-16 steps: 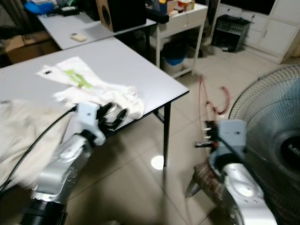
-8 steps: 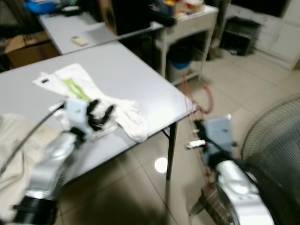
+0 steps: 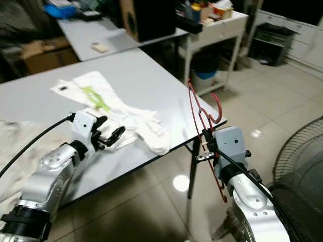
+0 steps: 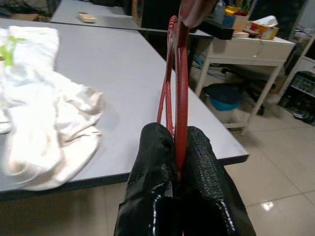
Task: Hang hanger
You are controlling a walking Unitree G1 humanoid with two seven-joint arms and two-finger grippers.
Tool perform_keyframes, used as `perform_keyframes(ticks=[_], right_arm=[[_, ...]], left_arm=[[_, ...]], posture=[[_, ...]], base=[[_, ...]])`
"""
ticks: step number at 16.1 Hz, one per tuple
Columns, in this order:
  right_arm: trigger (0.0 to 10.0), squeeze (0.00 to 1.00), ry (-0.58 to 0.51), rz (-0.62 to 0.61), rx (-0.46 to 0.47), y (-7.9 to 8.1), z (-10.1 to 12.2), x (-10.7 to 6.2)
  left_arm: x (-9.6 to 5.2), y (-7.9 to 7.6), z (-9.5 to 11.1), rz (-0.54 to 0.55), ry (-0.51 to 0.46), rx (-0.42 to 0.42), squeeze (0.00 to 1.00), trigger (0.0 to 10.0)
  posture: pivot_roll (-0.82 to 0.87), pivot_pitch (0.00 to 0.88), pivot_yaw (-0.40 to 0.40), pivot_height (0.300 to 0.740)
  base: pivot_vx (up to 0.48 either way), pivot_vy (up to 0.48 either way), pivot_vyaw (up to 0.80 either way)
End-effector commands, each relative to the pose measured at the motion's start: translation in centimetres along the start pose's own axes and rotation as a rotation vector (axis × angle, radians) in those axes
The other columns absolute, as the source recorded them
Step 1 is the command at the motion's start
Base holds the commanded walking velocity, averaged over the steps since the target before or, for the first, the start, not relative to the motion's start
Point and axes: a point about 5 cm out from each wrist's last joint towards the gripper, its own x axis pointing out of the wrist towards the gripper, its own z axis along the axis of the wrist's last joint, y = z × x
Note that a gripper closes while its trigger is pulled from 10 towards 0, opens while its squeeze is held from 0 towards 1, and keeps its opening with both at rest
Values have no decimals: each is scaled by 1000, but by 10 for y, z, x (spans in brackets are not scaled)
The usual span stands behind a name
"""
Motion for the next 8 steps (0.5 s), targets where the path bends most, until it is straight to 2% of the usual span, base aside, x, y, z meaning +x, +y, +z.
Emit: perform_keyframes(ticks=[1, 2, 3, 4, 5, 7, 8], right_arm=[[10000, 0, -2, 7, -9, 1, 0, 2], [10000, 0, 4, 13, -10, 2, -1, 3], [10000, 0, 14, 29, -21, 5, -3, 3], [10000, 0, 14, 34, -25, 6, -4, 4], [10000, 0, 14, 40, -31, 7, -4, 5], [10000, 0, 11, 42, -31, 10, -4, 5], [10000, 0, 11, 42, -28, 11, -4, 5]], left_arm=[[2, 4, 2, -13, 16, 18, 0, 10000], [3, 7, -2, -59, 56, 50, 0, 10000], [6, 9, -9, -160, 116, 93, 0, 10000], [9, 12, -11, -178, 139, 127, 0, 9922], [12, 21, -12, -159, 168, 163, 0, 6627], [15, 40, -8, -96, 210, 209, 0, 5333], [16, 46, -6, -70, 221, 214, 0, 3961]], posture=[[-215, 0, 107, 740], [-212, 0, 113, 740], [-209, 0, 124, 740], [-210, 0, 133, 740], [-211, 0, 145, 740], [-211, 0, 159, 740], [-210, 0, 164, 740]], base=[[0, 0, 0], [0, 0, 0], [0, 0, 0], [0, 0, 0], [0, 0, 0], [0, 0, 0], [0, 0, 0]])
